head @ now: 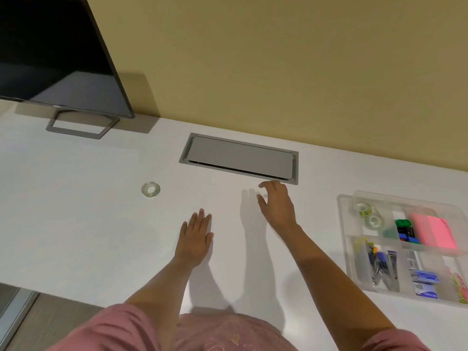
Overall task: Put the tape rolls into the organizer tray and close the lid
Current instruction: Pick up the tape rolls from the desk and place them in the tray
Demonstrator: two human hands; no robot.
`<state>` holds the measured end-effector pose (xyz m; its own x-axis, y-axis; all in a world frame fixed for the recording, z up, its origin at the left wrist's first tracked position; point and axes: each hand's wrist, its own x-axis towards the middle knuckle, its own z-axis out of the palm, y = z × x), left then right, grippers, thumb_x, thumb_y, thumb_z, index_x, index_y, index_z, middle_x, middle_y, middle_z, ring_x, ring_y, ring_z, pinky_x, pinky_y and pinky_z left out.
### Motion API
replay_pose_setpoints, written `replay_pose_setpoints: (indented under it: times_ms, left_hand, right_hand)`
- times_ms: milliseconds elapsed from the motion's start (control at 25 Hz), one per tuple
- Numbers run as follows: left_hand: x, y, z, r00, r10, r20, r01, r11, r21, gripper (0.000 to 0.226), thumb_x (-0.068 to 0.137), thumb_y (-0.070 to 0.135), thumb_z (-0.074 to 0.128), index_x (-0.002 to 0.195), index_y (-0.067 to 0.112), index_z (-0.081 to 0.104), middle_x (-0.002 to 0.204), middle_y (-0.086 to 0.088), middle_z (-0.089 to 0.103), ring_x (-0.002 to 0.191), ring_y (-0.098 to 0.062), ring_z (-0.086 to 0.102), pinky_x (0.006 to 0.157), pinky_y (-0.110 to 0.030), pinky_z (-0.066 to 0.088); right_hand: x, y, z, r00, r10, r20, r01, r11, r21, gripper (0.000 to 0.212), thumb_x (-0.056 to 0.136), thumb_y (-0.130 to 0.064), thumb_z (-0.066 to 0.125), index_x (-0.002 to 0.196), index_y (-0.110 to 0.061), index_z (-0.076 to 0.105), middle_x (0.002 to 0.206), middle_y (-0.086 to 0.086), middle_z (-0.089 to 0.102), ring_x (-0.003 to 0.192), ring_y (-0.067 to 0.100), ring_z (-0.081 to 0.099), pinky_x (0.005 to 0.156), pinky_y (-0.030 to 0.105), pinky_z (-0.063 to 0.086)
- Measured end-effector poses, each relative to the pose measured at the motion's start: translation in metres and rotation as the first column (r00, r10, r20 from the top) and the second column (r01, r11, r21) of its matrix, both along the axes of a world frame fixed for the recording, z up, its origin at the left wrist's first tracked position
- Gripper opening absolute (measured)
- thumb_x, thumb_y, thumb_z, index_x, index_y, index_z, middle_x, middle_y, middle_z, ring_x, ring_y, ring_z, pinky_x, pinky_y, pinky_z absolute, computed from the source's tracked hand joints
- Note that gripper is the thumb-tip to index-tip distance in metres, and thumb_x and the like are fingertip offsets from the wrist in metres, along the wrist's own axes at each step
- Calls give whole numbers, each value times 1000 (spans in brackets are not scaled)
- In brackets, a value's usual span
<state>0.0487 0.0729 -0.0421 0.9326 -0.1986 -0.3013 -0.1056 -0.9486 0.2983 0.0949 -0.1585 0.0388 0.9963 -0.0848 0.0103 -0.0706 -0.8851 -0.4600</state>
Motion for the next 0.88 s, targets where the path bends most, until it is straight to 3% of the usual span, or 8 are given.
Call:
replay_pose_setpoints:
  times_ms: [480, 640, 880]
  left_hand:
    - [41, 131, -6, 963, 256, 83, -252, 966, -54, 68, 95, 44, 22, 151, 11, 5, 162, -10, 2, 150, -25, 4, 122, -43, 7]
    - [53, 149, -14, 946, 312, 87, -308, 950, -52, 62, 101, 37, 28, 152, 11, 4, 162, -7, 0, 150, -22, 0, 123, -44, 2]
    - [66, 161, -19, 949, 281, 145, -286, 958, 11, 62, 95, 38, 0, 152, 13, 2, 162, -2, -1, 150, -18, 0, 123, -42, -3]
  right_hand:
    - [54, 162, -17, 973, 211, -95, -211, 977, 17, 31, 97, -21, 51, 127, -15, 51, 132, 4, 51, 122, 17, 52, 95, 35, 51]
    - [70, 206, -25, 938, 321, -132, -323, 946, 9, 34, 95, -20, 53, 129, -15, 50, 134, 4, 50, 122, 19, 51, 96, 34, 49]
    - [95, 252, -33, 841, 491, -227, -507, 862, -16, 52, 89, -13, 62, 138, -13, 42, 139, 7, 47, 126, 26, 46, 102, 35, 43]
